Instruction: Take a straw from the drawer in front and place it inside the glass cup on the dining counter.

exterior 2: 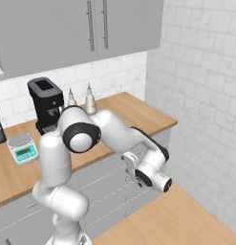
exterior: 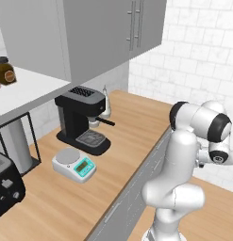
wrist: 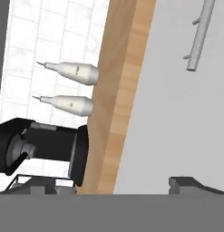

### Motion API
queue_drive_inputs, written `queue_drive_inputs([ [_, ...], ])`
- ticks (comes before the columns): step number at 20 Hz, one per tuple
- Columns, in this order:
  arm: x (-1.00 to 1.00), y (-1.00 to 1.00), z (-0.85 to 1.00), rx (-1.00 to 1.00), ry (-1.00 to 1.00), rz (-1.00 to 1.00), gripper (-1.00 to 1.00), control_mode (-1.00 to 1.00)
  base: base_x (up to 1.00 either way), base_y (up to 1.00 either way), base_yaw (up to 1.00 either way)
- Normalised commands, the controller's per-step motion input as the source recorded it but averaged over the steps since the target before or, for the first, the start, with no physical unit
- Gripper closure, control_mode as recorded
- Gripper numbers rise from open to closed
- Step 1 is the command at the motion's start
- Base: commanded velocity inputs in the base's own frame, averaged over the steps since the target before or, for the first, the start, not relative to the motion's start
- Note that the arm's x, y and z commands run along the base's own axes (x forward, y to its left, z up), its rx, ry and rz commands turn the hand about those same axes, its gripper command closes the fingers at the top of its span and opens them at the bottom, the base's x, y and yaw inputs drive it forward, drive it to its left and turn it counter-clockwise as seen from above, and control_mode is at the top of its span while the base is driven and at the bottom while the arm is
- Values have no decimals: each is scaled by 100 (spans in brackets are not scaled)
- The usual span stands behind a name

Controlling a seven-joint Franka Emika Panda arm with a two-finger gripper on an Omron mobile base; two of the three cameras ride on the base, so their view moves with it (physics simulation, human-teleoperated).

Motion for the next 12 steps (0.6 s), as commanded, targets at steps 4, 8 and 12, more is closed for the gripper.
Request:
queue_drive_inputs([
  [4, 14, 0, -1, 6, 14, 0, -100, -100, 0, 0, 0],
  [8, 13, 0, -4, 9, 8, 0, -100, -100, 0, 0, 0],
  [12, 14, 0, -11, 10, 1, 0, -100, -100, 0, 0, 0],
])
